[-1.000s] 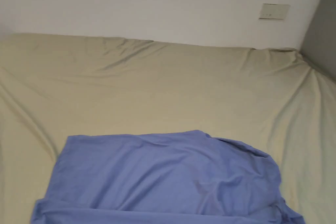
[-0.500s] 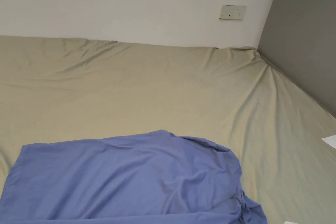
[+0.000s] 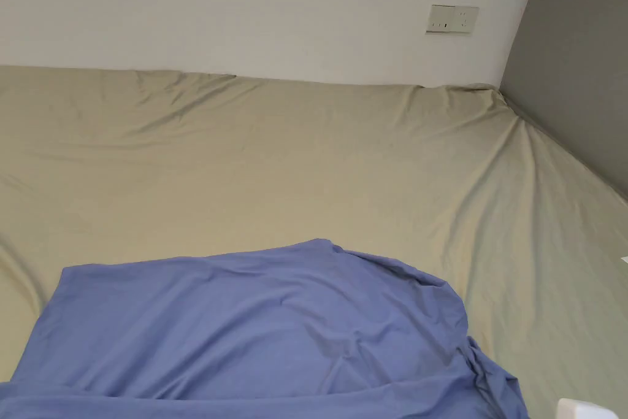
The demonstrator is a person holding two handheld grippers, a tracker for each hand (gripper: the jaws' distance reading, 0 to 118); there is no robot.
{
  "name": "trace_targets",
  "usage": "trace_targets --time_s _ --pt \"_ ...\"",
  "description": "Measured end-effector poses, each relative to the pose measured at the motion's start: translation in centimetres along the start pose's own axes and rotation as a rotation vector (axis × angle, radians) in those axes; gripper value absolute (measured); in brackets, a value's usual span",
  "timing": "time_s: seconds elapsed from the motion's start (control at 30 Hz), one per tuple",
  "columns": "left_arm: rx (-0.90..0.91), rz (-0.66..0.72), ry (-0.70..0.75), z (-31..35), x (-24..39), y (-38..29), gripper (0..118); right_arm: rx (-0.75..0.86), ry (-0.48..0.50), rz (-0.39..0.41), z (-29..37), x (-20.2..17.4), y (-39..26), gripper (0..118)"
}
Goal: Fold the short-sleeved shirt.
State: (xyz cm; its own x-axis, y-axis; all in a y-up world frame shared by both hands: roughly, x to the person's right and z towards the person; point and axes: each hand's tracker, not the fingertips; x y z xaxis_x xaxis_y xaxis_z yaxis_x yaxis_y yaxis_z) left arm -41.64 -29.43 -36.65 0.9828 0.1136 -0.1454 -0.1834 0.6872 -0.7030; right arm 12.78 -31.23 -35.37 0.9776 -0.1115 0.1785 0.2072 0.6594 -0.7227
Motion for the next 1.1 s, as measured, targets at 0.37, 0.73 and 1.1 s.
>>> trace_targets --time_s 0.37,0.73,1.1 --pt "-0.098 -0.028 0.072 2.5 -0.7 -5.3 3 -0.116 -0.056 0.048 6.8 0.5 -7.5 15" --pt "-0.145 0.036 0.087 1.6 -1.3 -6.9 50 -0.172 -0.224 0.039 3.4 0.8 -9.5 67" --pt "0.122 0.115 0.045 9.5 -2.7 -2.6 2 0.218 -0.161 0.035 13.4 0.1 -3.7 62"
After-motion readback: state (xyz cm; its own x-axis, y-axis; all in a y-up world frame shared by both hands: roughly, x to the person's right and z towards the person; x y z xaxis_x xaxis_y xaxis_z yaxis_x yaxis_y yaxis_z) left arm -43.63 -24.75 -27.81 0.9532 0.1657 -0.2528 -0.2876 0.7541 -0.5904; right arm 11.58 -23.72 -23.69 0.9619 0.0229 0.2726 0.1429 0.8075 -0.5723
